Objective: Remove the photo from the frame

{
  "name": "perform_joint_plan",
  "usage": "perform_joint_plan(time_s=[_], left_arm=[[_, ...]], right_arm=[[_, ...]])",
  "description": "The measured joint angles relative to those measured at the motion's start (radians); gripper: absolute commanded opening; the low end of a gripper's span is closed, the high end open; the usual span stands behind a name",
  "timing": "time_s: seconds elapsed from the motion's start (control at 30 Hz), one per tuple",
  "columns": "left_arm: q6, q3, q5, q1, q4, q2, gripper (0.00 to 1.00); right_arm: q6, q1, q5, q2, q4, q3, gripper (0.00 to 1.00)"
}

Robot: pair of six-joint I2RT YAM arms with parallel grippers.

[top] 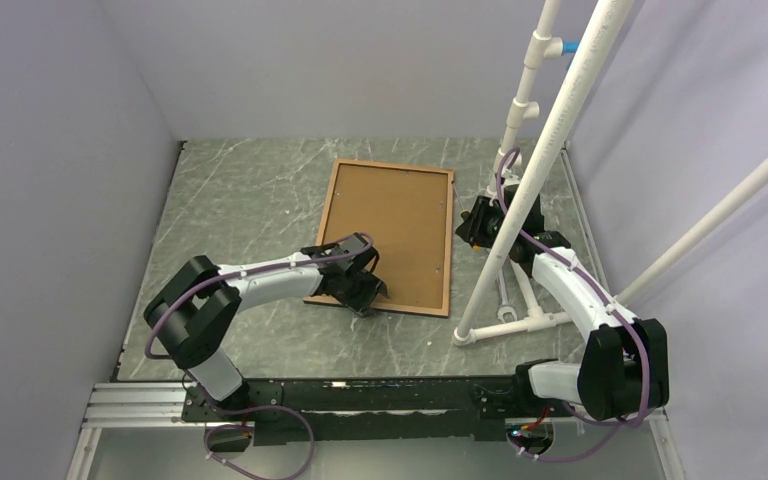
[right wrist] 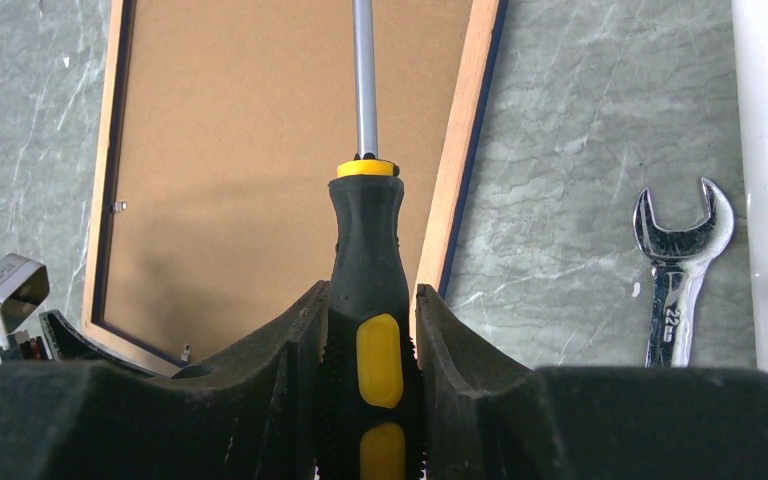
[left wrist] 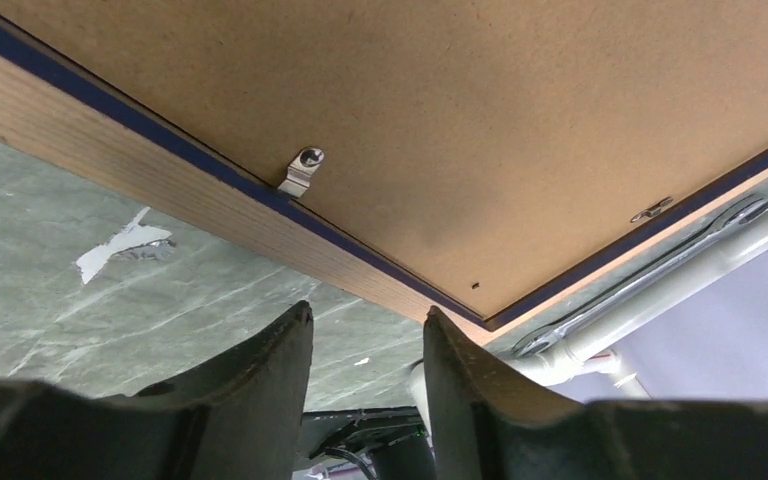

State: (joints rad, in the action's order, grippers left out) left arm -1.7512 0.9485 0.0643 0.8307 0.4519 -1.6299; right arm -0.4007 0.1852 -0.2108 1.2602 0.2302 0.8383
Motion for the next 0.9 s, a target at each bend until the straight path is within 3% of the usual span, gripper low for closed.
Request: perform_joint_plan(time_s=[0.6, 0.73, 0.9], left_arm=[[-0.037, 0.021, 0.011, 0.015, -0.029, -0.096, 0.46], [-0.039, 0.029, 0.012, 0.018, -0.028, -0.105, 0.29], [-0.04, 0.037, -0.005, 0.015, -0.016, -0.104, 0.21]], right_arm=[[0.0, 0.0, -0.001, 0.002, -0.002, 0.0, 0.0], [0.0, 0.001, -0.002, 0.003, -0.003, 0.0, 0.0], [0.0, 0.001, 0.0, 0.003, -0.004, 0.0, 0.0]])
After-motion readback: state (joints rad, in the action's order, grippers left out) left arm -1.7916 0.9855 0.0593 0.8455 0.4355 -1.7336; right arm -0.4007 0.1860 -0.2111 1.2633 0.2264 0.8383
